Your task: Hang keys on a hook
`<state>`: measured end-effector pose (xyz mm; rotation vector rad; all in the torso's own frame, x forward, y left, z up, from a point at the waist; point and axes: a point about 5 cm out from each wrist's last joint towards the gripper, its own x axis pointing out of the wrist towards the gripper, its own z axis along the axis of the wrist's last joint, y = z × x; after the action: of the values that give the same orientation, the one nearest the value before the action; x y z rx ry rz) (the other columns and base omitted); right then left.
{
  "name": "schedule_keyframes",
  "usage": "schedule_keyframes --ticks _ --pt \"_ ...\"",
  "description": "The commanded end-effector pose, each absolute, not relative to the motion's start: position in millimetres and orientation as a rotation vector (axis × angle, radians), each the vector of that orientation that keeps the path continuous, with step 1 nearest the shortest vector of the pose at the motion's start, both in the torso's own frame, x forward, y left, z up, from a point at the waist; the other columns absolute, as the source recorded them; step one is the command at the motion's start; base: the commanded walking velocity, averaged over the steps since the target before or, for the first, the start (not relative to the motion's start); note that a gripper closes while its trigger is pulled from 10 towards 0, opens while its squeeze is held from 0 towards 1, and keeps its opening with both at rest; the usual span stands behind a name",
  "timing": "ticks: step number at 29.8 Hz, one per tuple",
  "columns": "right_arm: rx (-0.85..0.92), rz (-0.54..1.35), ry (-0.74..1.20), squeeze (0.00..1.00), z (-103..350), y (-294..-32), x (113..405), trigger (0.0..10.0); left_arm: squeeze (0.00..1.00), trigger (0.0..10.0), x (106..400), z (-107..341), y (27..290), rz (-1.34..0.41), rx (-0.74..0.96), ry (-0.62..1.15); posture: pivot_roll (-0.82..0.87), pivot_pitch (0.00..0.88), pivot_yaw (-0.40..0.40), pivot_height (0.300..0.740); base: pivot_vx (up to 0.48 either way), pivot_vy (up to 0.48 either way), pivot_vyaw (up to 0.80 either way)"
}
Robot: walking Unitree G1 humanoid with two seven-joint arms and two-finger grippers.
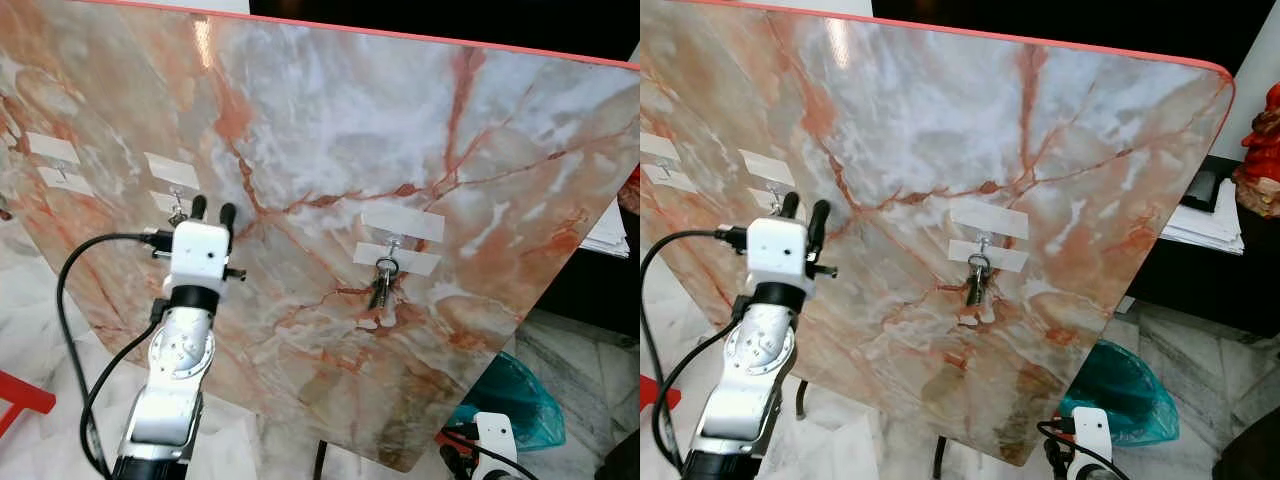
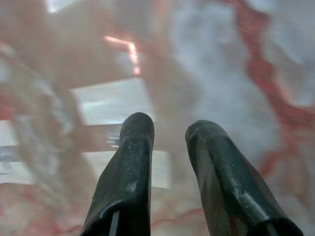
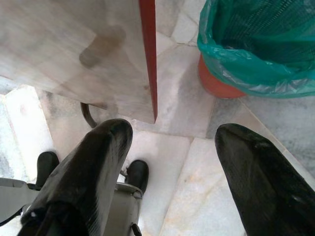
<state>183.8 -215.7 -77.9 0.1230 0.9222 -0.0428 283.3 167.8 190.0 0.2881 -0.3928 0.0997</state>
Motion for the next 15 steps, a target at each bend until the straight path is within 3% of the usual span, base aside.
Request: schedule_keyframes --ticks 1,7,15 --pt "0.12 -0.049 0.925 0.0 -79 -217 181 10.0 0.0 10.0 280 194 173 0.132 0.295 -0.423 0.05 0.0 -0.043 0.74 0.0 0.0 0.0" --pt "0.115 -0.045 0.931 0.0 -79 -216 180 10.0 0.0 10.0 274 160 188 0.188 0.205 -0.276 0.04 0.0 -0.034 0.74 0.0 0.0 0.0" --pt "0.114 -0.053 0.938 0.0 -80 -216 180 10.0 0.0 10.0 266 132 190 0.171 0.22 -0.175 0.04 0.0 -0.031 0.74 0.0 0.0 0.0"
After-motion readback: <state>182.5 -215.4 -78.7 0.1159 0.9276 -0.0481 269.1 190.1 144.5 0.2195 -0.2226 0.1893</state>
